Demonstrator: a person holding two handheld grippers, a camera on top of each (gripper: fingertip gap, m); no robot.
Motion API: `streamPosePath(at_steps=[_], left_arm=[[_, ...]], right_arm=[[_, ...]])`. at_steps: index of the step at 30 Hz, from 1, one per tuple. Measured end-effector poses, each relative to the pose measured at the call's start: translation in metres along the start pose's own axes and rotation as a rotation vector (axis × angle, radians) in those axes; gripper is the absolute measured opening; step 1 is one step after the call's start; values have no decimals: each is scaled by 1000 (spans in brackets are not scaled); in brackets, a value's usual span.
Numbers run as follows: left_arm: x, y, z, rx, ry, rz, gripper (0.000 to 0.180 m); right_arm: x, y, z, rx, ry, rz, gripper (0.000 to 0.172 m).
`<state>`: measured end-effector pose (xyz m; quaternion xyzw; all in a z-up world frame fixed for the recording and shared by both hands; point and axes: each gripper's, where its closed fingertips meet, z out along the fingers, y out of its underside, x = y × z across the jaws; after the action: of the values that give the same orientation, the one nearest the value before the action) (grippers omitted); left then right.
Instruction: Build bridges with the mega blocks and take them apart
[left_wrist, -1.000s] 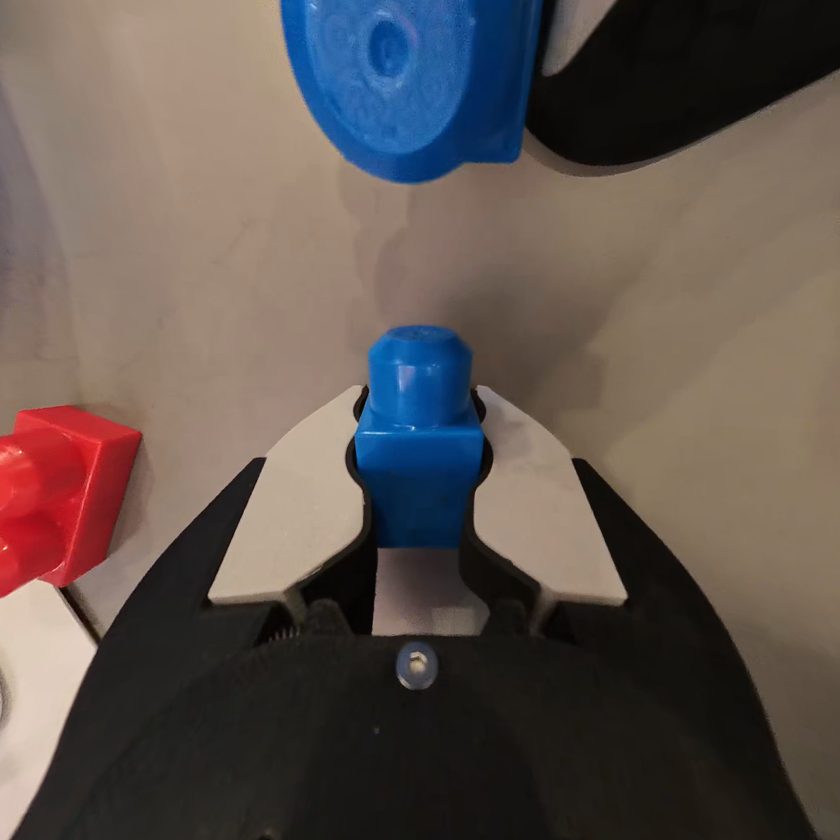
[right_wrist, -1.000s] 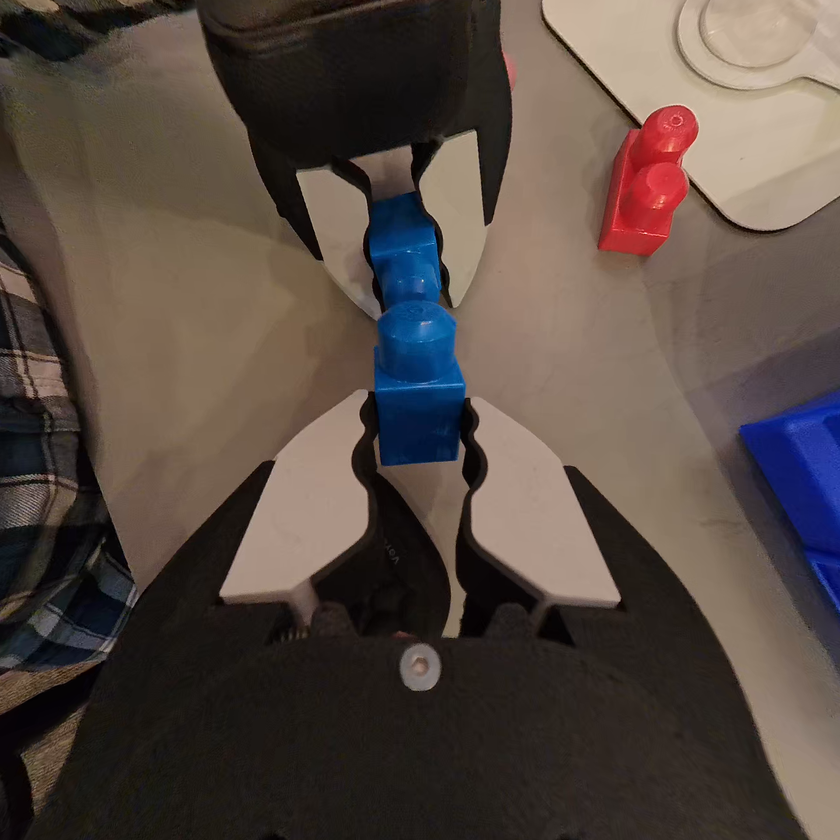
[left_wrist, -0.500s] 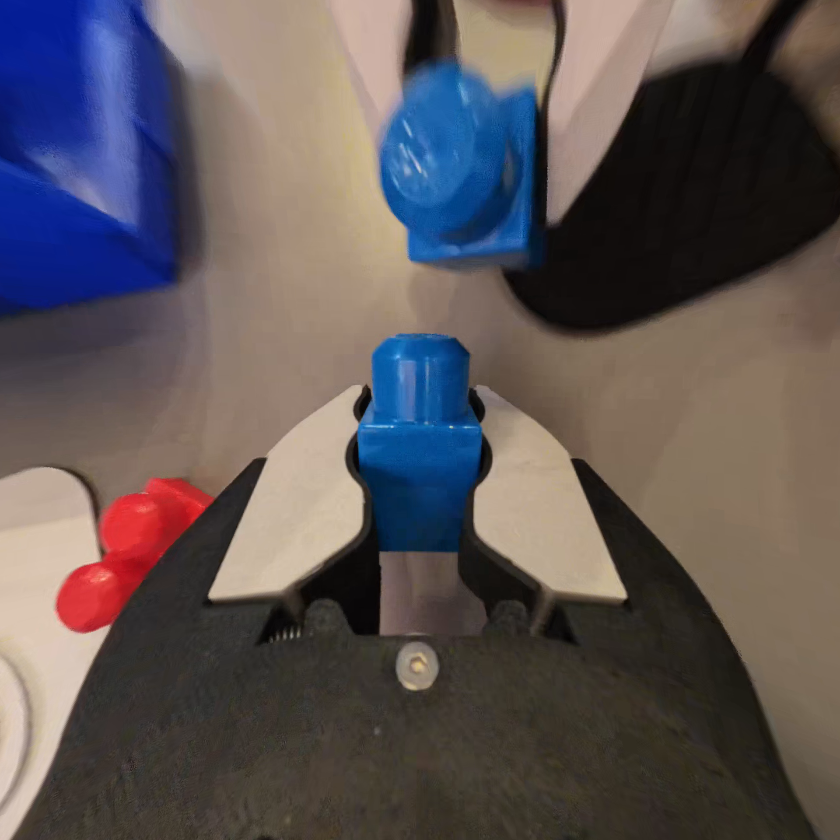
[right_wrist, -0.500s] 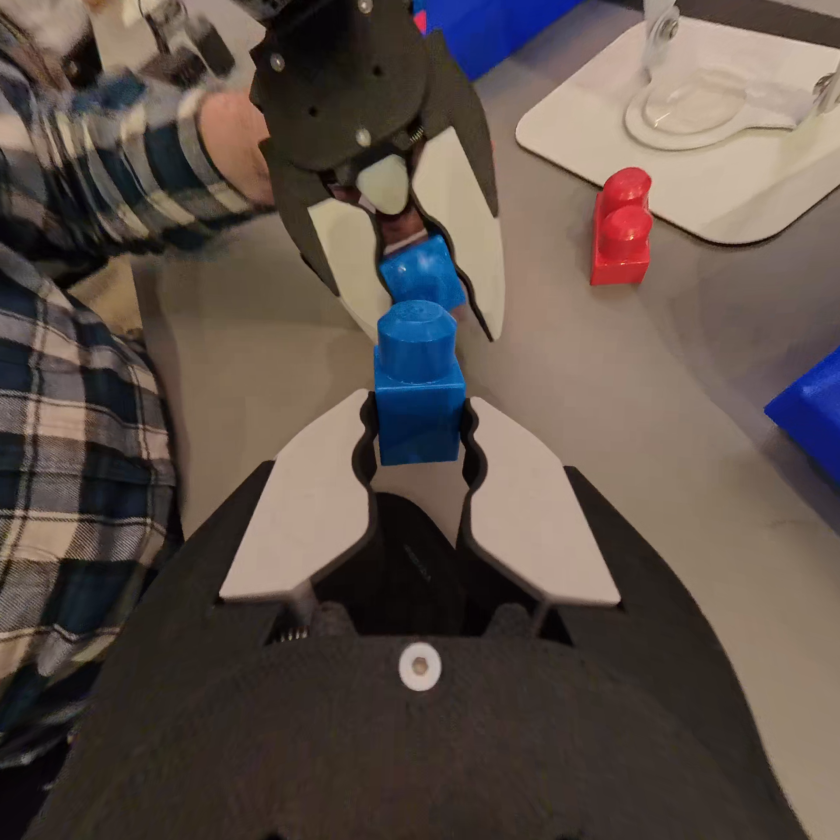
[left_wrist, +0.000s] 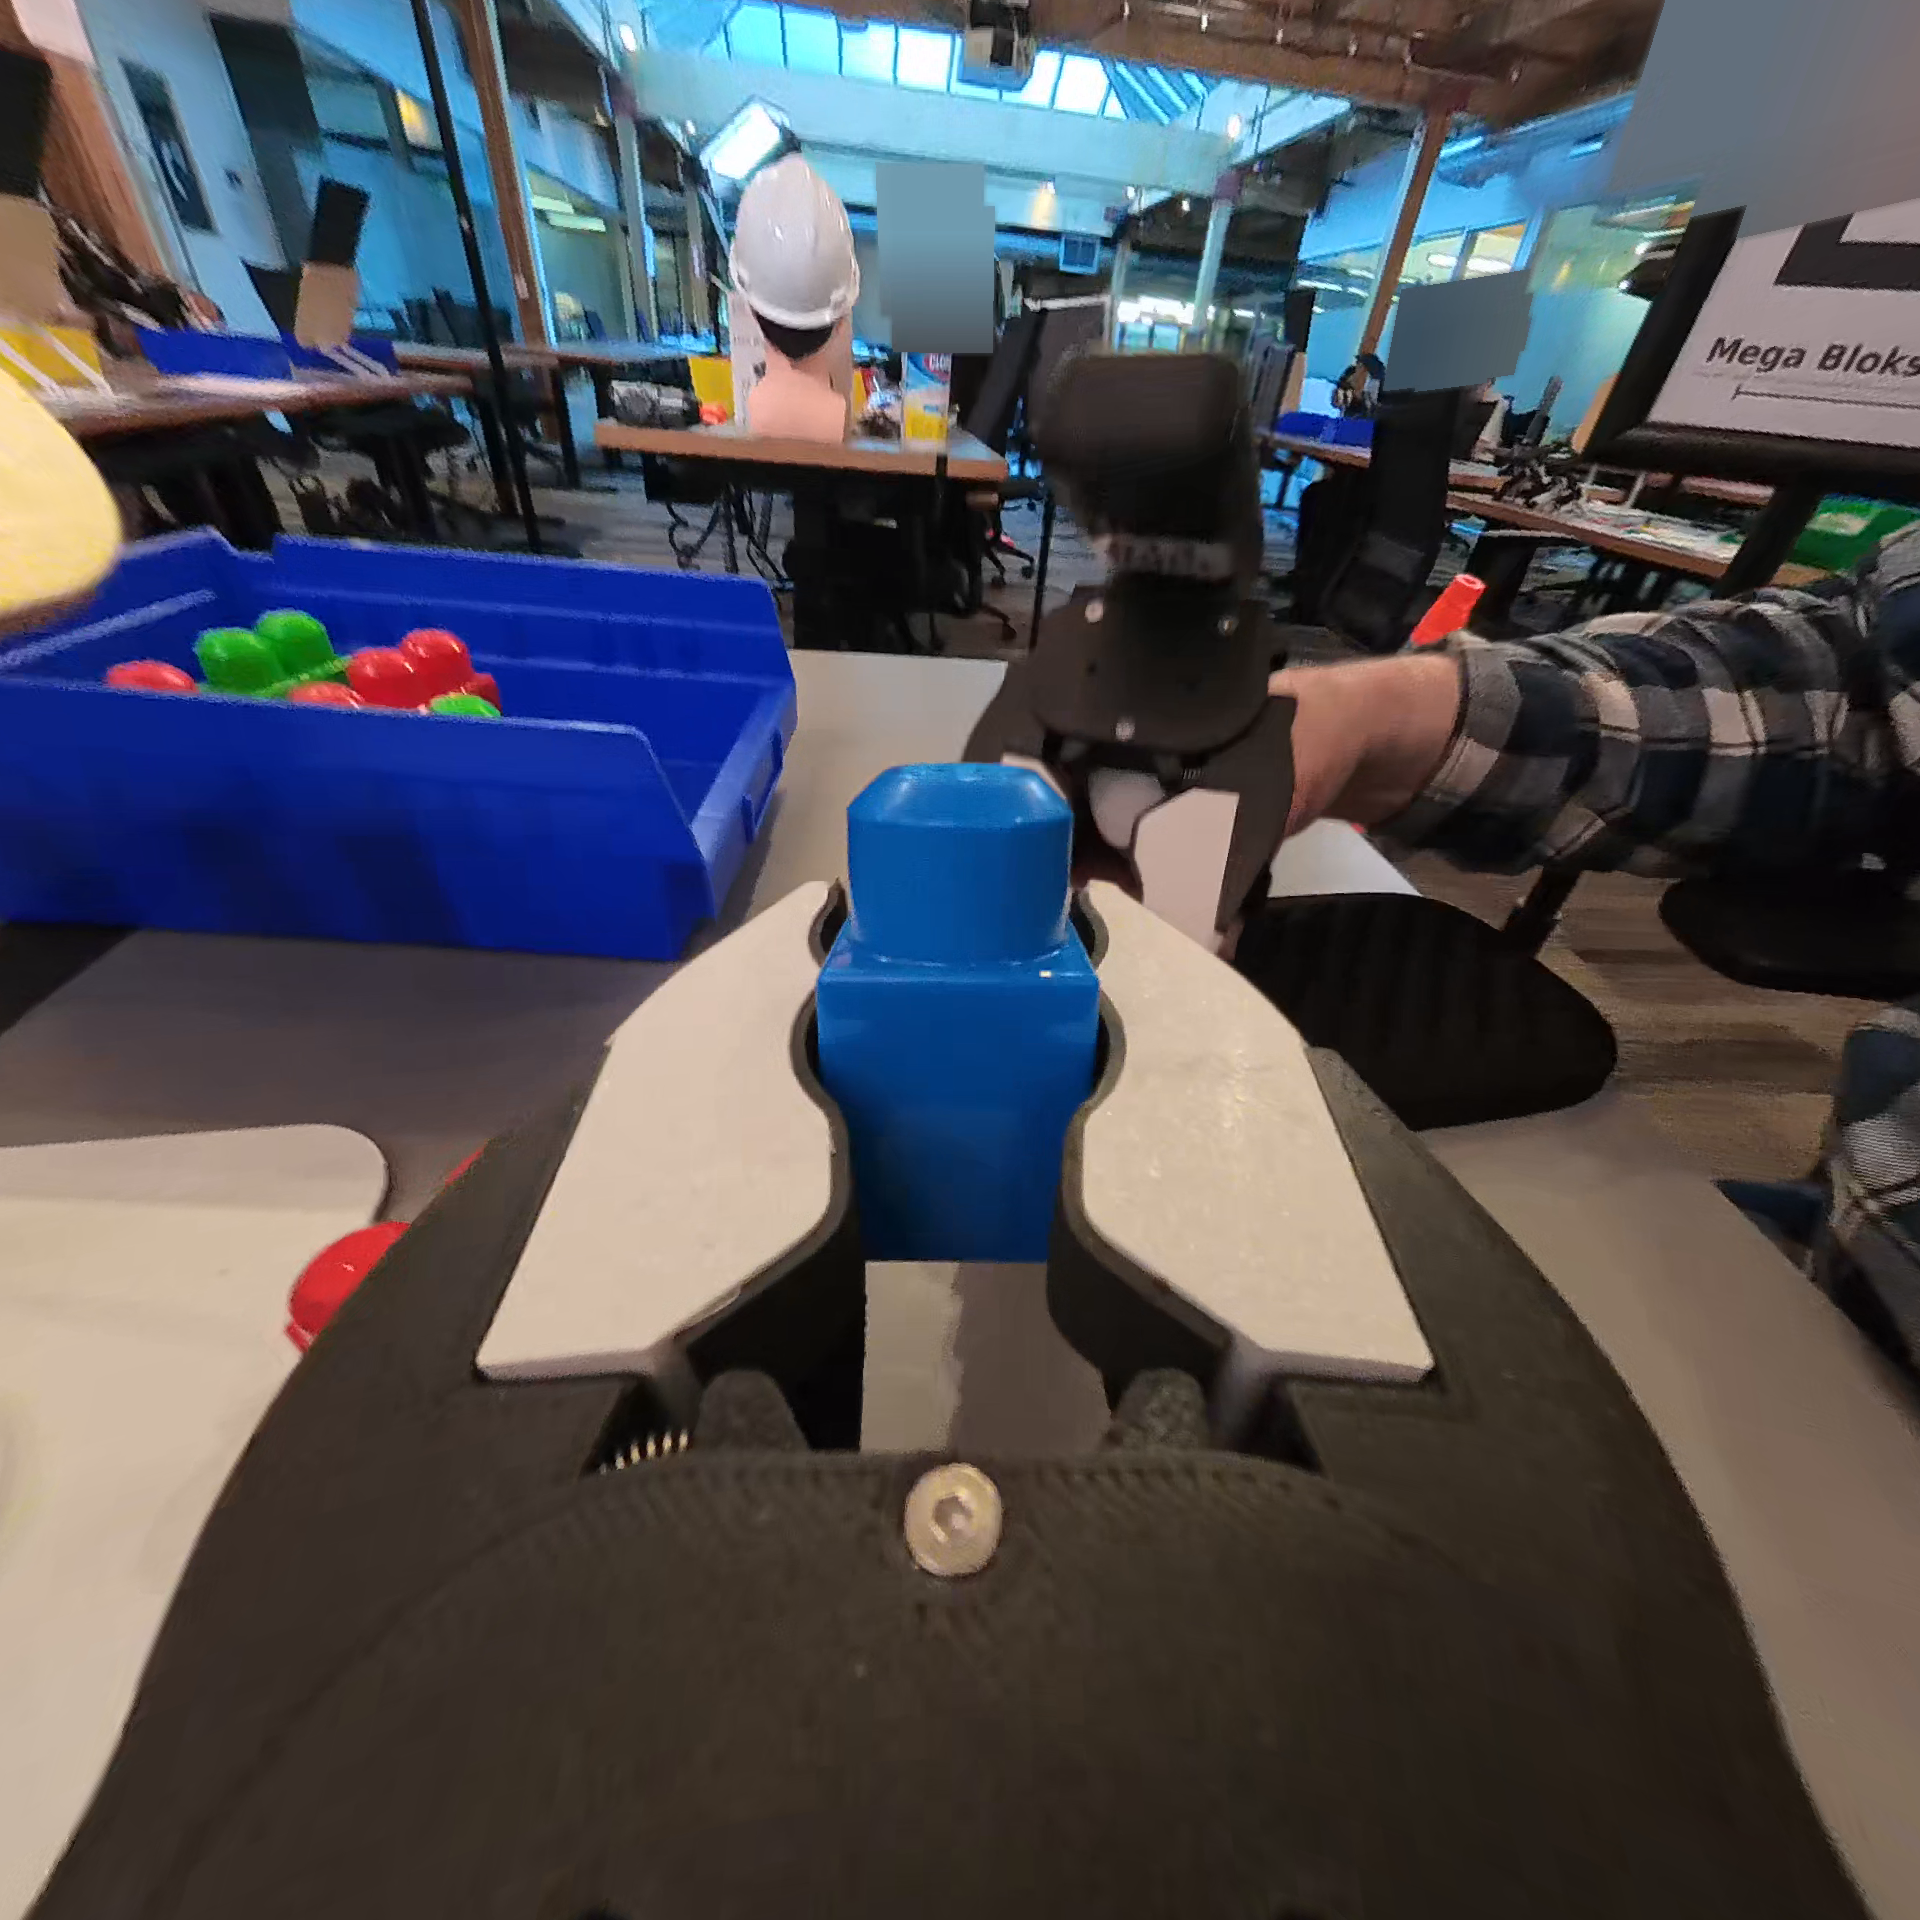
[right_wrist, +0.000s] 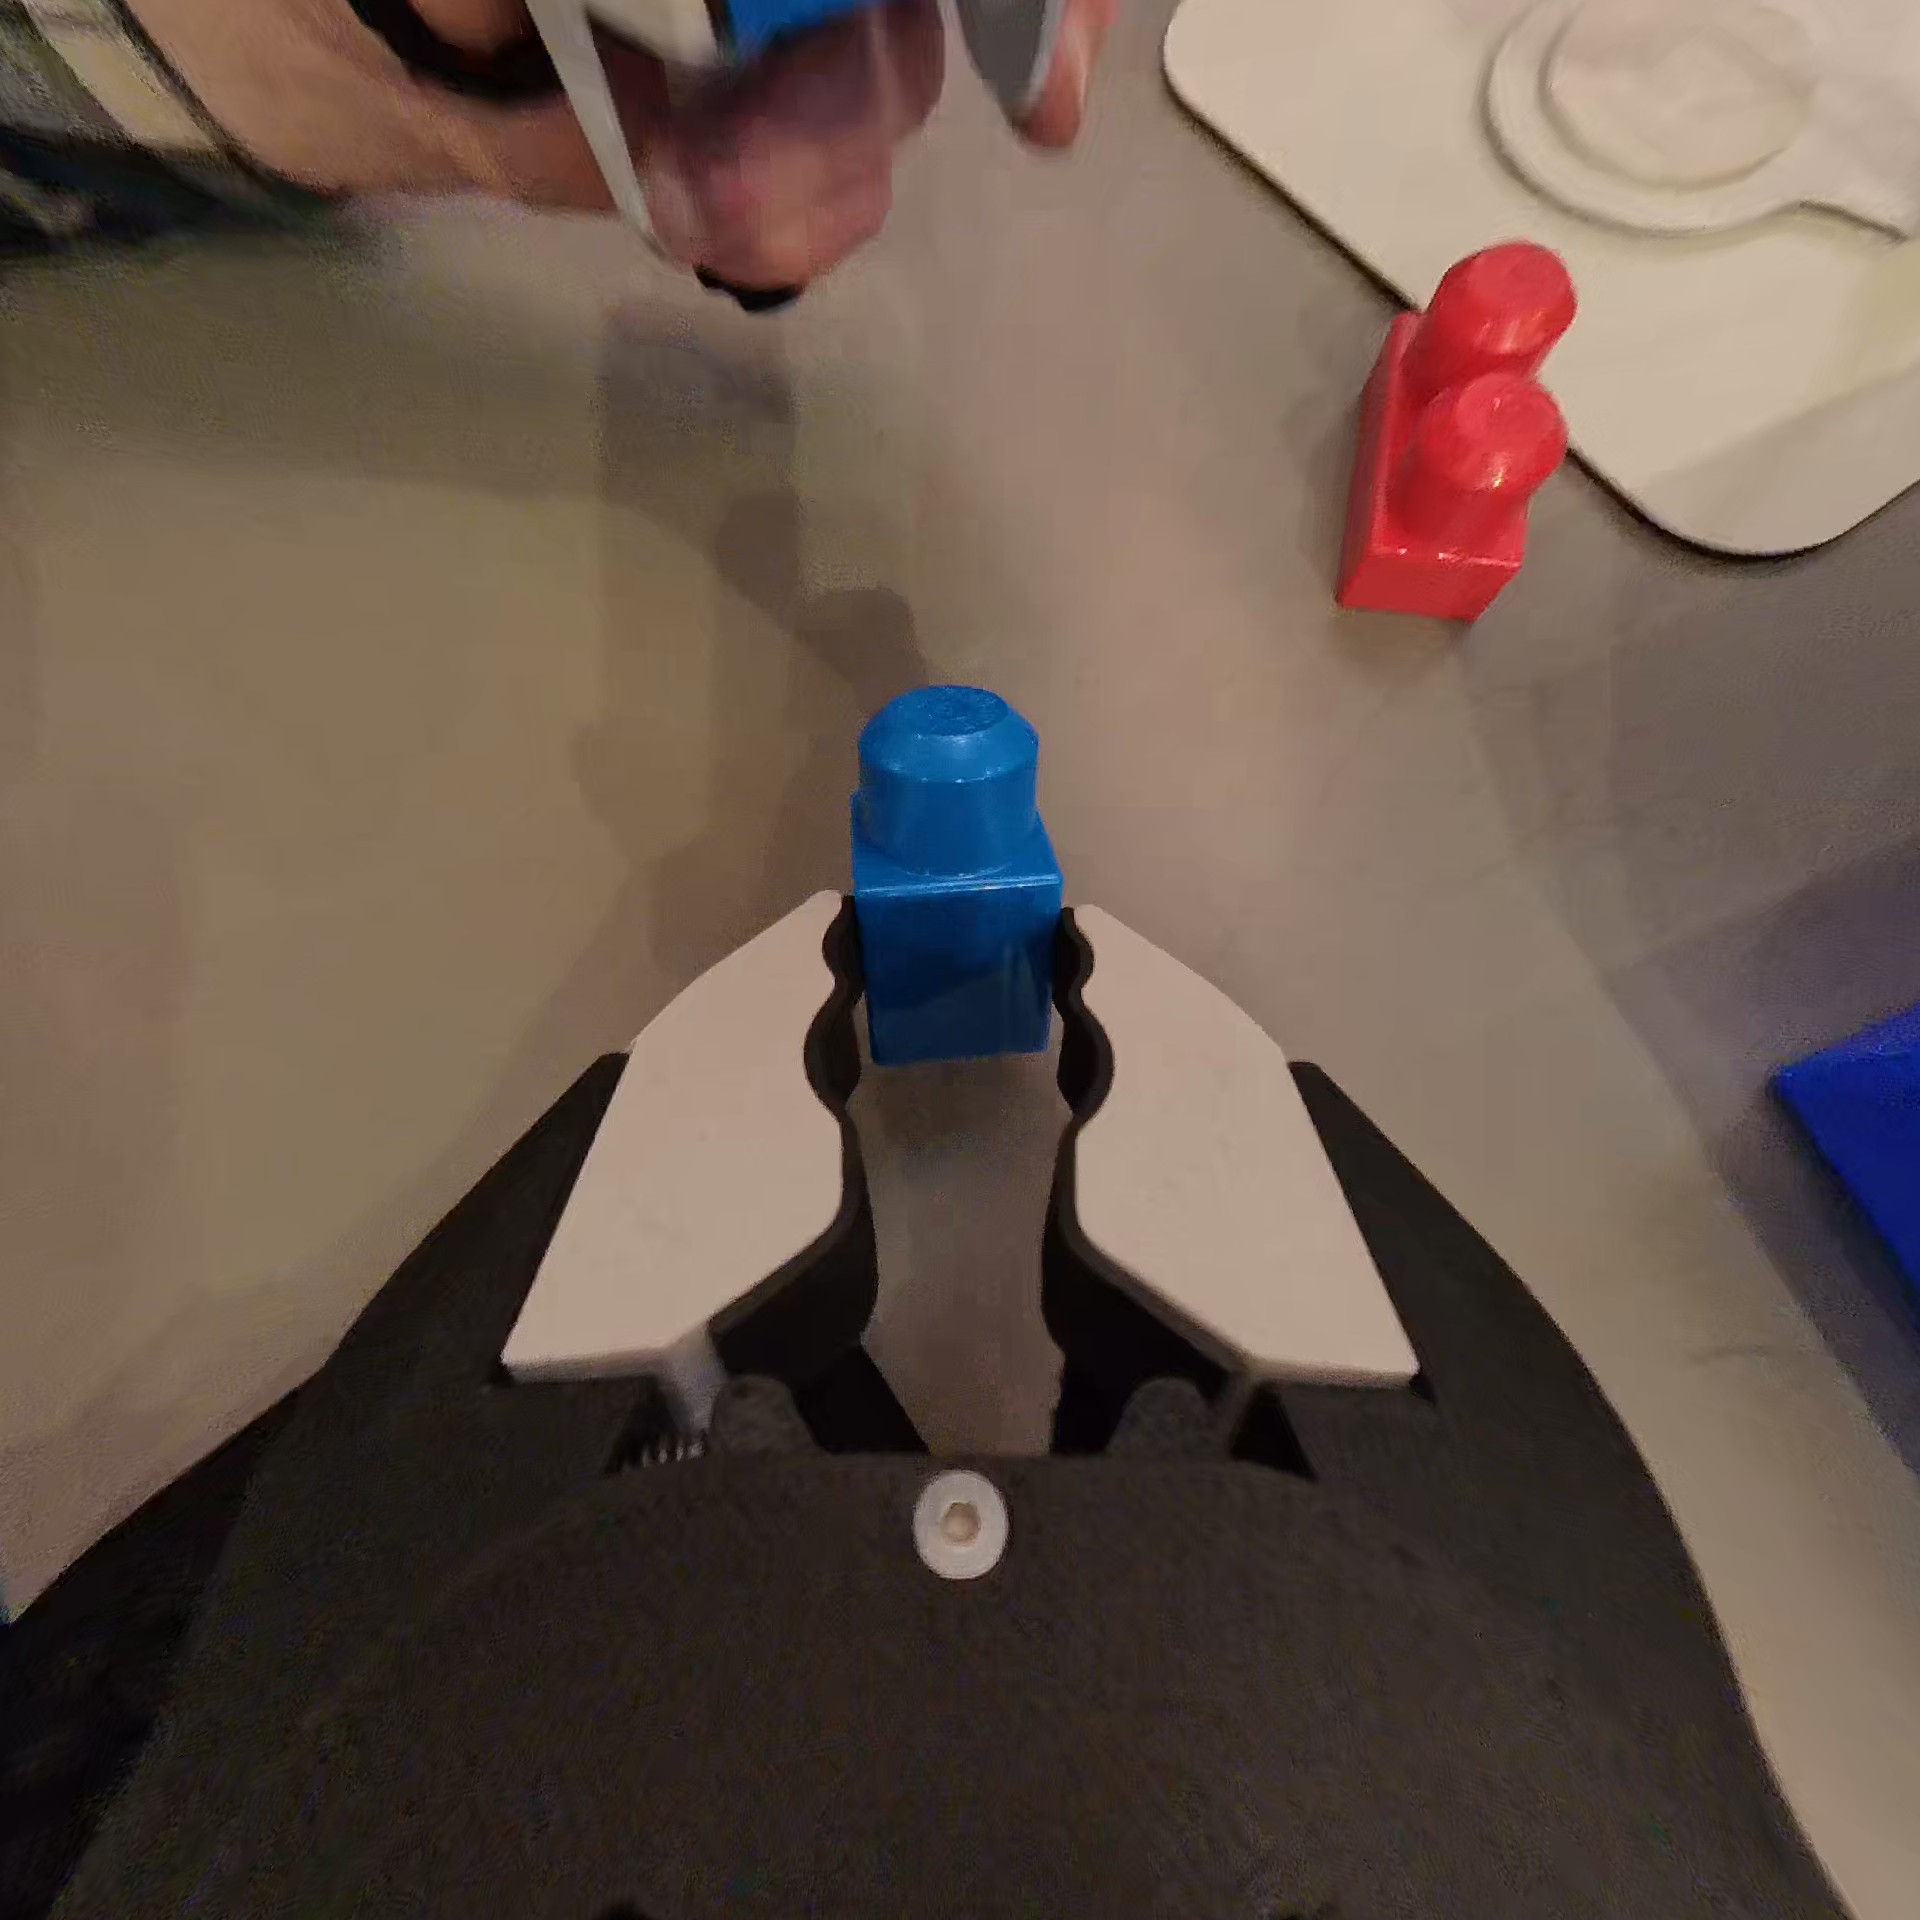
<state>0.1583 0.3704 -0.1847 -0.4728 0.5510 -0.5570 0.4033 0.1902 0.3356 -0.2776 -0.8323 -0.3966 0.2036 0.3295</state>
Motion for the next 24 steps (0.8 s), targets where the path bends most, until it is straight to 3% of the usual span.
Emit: streamPosePath(at_steps=[8,13,15,19,21,23,24], left_arm=[[10,-12,-3,42,18,45,40],[10,-11,-1,24,-11,100,40],[6,-10,-1,-13,-104,205,40],[-4,-19,4,-73,-343,430,40],[-12,-20,6,-144,-466,539,40],[-12,-21,10,-184,-517,633,40],[-12,-20,11,-205,-538,657,40]], right_arm=[[6,38,1,-125,48,8,36],[9,42,-28,-204,78,44,74],[12,15,-55,-128,130,88,68],[-14,-86,-80,199,52,232,60],[-19,-111,-73,241,46,264,55],[-22,-119,-56,217,23,282,58],[-25,-121,-50,218,-10,294,51]])
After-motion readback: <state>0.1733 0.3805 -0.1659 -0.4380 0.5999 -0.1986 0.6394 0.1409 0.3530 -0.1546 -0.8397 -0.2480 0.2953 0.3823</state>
